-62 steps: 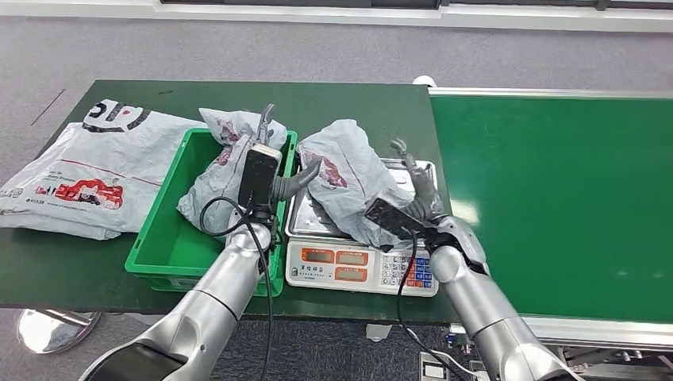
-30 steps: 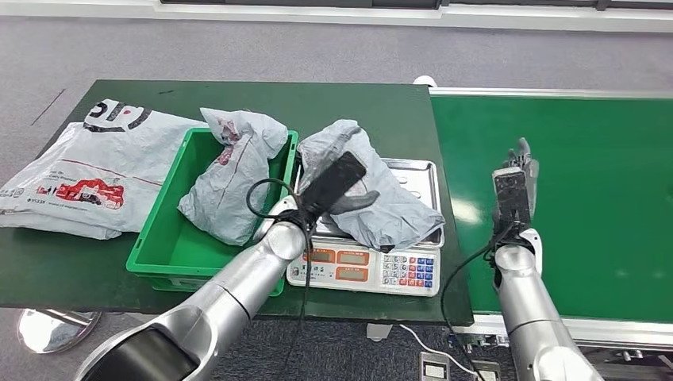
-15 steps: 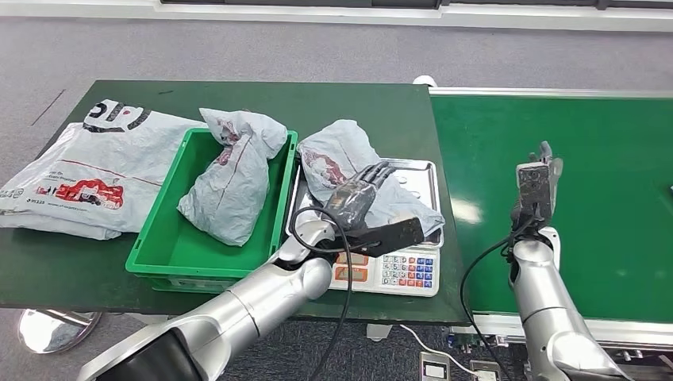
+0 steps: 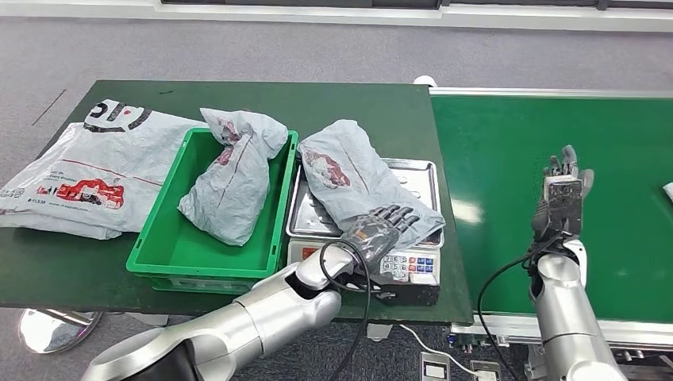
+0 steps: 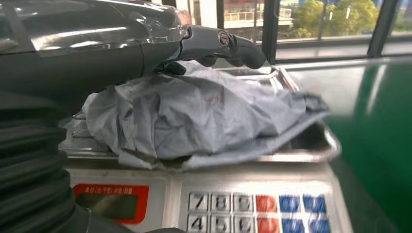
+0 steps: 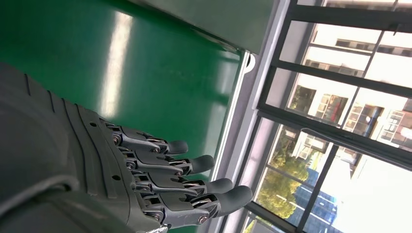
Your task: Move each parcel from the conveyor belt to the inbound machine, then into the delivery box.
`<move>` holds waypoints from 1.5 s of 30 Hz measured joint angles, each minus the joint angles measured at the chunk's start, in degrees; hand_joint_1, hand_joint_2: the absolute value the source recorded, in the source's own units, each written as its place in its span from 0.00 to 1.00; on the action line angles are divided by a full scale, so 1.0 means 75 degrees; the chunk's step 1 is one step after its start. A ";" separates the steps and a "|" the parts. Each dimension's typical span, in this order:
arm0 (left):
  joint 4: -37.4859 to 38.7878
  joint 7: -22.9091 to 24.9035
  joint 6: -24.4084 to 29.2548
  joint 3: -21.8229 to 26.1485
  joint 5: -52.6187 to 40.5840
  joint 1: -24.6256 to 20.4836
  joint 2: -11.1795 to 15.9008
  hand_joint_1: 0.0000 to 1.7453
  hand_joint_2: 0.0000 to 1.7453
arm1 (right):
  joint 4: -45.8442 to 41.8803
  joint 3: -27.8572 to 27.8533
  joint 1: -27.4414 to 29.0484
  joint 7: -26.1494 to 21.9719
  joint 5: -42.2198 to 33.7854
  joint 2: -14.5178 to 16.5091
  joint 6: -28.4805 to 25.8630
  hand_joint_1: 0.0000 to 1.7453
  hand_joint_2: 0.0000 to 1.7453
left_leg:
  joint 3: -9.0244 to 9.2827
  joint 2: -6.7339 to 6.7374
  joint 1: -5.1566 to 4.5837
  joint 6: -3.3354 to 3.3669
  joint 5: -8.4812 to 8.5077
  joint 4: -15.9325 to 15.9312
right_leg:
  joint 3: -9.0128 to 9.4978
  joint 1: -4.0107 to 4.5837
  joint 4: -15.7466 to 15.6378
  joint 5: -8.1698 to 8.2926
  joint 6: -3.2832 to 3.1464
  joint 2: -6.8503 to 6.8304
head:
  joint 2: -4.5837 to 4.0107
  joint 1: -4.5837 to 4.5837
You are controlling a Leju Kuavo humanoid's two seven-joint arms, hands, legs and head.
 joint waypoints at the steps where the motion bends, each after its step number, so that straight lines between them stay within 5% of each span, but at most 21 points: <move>1: 0.0009 0.0012 -0.0099 -0.0099 -0.0128 0.0003 0.0000 0.00 1.00 | -0.0075 0.0000 0.0048 0.0013 -0.0042 -0.0028 0.0026 0.00 0.00 | 0.0000 0.0000 0.0000 0.0000 0.0000 0.0000 | 0.0000 0.0000 0.0000 0.0000 0.0000 0.0000 | 0.0000 0.0000; 7: 0.0018 0.0074 -0.0396 -0.0497 -0.0461 0.0032 0.0000 0.02 1.00 | -0.0382 0.0000 0.0247 0.0046 -0.0117 -0.0174 0.0075 0.00 0.00 | -0.0001 0.0000 -0.0001 0.0000 0.0000 0.0000 | 0.0001 -0.0001 0.0000 0.0000 0.0000 0.0001 | 0.0000 0.0000; 11: 0.0018 0.0076 -0.0422 -0.0584 -0.0462 0.0033 0.0000 0.98 1.00 | -0.0469 0.0000 0.0306 0.0048 -0.0119 -0.0215 0.0094 0.00 0.00 | -0.0001 0.0001 -0.0001 0.0000 0.0000 0.0000 | 0.0001 -0.0001 0.0000 0.0000 0.0000 0.0000 | 0.0000 0.0000; 20: -0.0015 0.0257 -0.0174 -0.0634 -0.0599 0.0026 0.0000 1.00 1.00 | -0.0820 0.0000 0.0436 0.0153 -0.0171 -0.0253 0.0129 0.00 0.00 | 0.0001 0.0001 0.0000 0.0000 0.0000 0.0000 | 0.0001 0.0000 0.0000 0.0000 0.0000 0.0003 | 0.0000 0.0000; 33: -0.0018 0.0347 0.1338 -0.0567 -0.0625 -0.0084 0.0000 1.00 1.00 | -0.0945 0.0004 0.0412 0.0037 0.0081 -0.0234 0.0012 0.00 0.00 | -0.0002 0.0000 0.0000 0.0001 0.0001 0.0000 | 0.0005 0.0000 0.0000 0.0000 0.0000 -0.0003 | 0.0000 0.0000; 45: -0.0022 0.0267 0.2582 0.0460 -0.1411 -0.0768 0.0005 1.00 1.00 | -0.1158 0.0011 0.0340 0.0133 0.0525 0.0060 -0.0087 0.00 0.00 | -0.0002 -0.0002 0.0000 0.0008 0.0010 0.0000 | 0.0007 0.0001 0.0001 0.0001 0.0000 -0.0010 | 0.0000 0.0000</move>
